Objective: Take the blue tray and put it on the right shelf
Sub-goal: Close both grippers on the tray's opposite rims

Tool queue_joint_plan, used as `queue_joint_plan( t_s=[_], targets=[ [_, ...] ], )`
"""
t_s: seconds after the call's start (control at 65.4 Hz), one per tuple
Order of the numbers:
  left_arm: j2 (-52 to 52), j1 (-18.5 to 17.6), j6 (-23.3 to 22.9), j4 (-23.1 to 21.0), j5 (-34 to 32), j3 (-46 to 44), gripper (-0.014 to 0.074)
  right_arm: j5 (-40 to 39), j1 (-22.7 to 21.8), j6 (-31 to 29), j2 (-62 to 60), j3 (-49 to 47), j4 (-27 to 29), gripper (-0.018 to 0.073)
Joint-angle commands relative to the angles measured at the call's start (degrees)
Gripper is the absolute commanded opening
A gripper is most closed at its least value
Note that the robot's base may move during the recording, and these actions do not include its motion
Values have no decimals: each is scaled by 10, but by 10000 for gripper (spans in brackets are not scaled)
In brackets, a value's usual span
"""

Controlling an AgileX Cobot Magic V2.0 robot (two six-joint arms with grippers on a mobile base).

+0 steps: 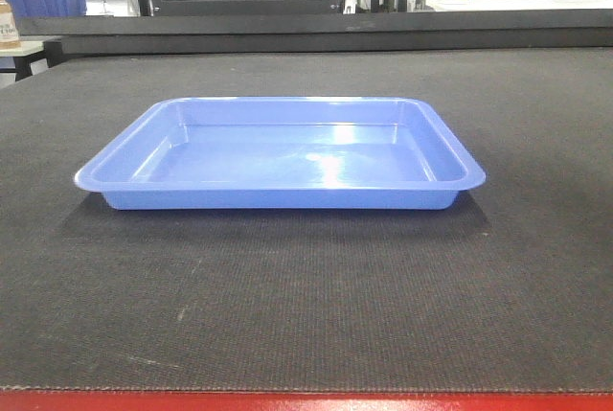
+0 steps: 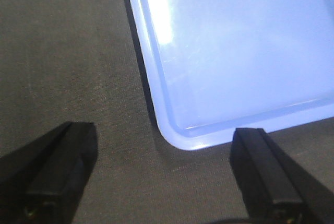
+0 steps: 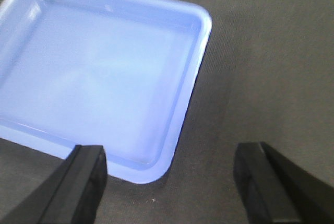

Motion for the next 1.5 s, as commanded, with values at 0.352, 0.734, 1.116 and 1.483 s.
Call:
queue_joint_plan(
  t_s=[0.352,0.734,1.116,1.483],
  targets=[
    [202,-4,-81,46,-4,-165,434,20,1,47,222,-176,1,603],
    [277,-4,-82,39,-37,-177,434,14,1,47,333,-189,-14,602],
    [310,-4,-82,12,-55,-178,434,-10,1,47,356,-189,-15,545],
    [329,-4,-82,-2,-46,-178,220,7,1,47,366,-189,-15,151]
  ],
)
